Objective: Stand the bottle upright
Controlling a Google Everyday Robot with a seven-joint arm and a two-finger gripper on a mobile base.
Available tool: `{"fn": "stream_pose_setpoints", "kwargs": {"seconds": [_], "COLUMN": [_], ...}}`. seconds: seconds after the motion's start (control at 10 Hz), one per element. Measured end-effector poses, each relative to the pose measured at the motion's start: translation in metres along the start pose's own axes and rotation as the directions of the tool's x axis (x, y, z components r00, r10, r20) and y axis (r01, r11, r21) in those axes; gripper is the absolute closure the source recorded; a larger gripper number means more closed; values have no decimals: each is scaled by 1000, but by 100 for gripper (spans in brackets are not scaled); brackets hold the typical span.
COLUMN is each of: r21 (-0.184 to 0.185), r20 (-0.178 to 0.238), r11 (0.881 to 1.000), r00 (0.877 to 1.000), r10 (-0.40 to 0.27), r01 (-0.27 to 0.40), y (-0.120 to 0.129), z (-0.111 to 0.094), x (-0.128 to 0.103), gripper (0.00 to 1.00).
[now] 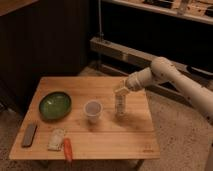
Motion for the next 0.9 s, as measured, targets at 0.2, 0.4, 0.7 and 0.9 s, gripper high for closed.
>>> {"fn": "stream_pose_setpoints", "kwargs": {"seconds": [0.2, 0.4, 0.7, 0.9], "r21": [-16, -32, -55, -65], "r20": [44, 80, 100, 85], "r11": [1000, 999, 997, 996], "r00": [999, 997, 994, 995], "r10": [-14, -22, -53, -61], "r01": [14, 24, 59, 66], "y": [-1, 0, 1, 3], "z": [3, 6, 9, 10], "x": [0, 0, -3, -4], "gripper": [74, 83, 89, 74]}}
